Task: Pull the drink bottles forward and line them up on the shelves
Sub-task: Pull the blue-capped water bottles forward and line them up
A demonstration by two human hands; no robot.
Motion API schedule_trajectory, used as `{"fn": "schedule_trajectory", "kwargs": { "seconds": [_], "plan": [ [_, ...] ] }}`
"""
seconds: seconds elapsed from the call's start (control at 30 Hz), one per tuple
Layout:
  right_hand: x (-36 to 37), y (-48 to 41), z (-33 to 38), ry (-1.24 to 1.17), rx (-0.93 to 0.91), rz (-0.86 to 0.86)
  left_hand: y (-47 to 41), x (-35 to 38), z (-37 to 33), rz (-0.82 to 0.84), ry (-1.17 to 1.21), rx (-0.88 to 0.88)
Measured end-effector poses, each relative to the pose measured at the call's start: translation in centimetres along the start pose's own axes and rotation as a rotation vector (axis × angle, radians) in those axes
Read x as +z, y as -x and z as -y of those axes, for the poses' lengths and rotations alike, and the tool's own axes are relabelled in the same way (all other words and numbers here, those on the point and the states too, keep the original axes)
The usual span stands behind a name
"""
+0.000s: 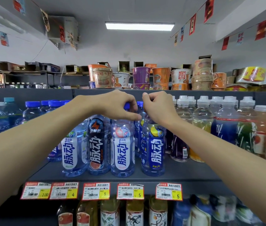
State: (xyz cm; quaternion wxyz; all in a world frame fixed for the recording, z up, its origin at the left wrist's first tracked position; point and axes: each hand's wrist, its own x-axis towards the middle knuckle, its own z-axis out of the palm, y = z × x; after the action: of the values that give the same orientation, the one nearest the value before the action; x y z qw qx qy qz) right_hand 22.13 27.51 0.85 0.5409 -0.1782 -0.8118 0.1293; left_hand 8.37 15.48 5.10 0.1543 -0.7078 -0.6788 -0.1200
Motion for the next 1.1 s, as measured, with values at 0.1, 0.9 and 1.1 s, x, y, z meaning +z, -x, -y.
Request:
{"fn": "schedule_trajectory", "kwargs": {
  "seconds": [0.1,0.9,1.1],
  "plan": [
    [0.1,0.1,0.6,0.0,0.027,0.029,0.7,-1.0,0.0,0.123,-0.093,-0.045],
    [-1.5,3.3,-2.3,-0.061,0.031,0.439,2.1,0.2,-0.3,0.118,-0.166,-0.079],
    [-2.2,4.9,-3.3,-0.067,0.056,0.519,2.6,0.8,0.0,0.069,-0.176,-0.083]
  ]
}}
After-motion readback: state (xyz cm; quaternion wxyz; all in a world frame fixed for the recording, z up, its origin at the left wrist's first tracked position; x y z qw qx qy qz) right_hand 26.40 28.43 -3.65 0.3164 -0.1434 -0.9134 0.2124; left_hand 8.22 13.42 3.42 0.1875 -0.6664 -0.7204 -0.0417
